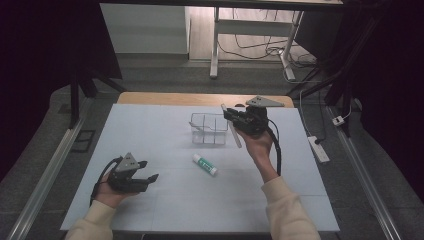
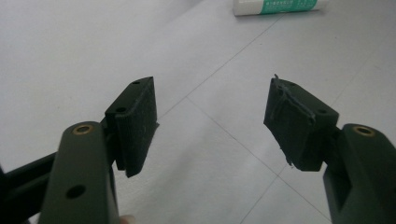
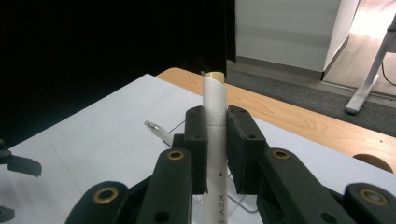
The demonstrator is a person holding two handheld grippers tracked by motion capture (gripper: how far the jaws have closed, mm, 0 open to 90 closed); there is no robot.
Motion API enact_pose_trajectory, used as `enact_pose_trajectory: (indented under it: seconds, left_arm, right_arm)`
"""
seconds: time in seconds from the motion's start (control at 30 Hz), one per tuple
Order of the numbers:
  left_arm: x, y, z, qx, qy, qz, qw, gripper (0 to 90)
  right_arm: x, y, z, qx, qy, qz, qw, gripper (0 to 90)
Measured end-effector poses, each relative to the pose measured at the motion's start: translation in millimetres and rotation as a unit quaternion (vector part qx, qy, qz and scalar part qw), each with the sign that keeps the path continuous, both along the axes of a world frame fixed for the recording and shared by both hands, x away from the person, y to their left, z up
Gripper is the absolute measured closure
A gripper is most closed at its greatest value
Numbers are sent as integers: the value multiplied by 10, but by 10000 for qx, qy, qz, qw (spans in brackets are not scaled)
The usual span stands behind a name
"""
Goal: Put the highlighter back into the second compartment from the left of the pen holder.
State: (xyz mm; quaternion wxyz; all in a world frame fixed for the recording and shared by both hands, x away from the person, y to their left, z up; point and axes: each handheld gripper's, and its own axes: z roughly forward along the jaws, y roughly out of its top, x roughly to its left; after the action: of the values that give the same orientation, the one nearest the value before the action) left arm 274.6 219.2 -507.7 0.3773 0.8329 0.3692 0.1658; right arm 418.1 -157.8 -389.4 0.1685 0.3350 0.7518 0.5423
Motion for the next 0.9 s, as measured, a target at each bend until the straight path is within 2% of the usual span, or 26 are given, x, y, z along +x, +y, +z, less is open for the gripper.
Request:
enact_pose_trajectory:
  seconds: [0.9]
  left_arm:
    - [5,-2,-4,8,18,-15,10000,346]
  right_arm:
    - [184,168,11,117,-33,-28,9999,782]
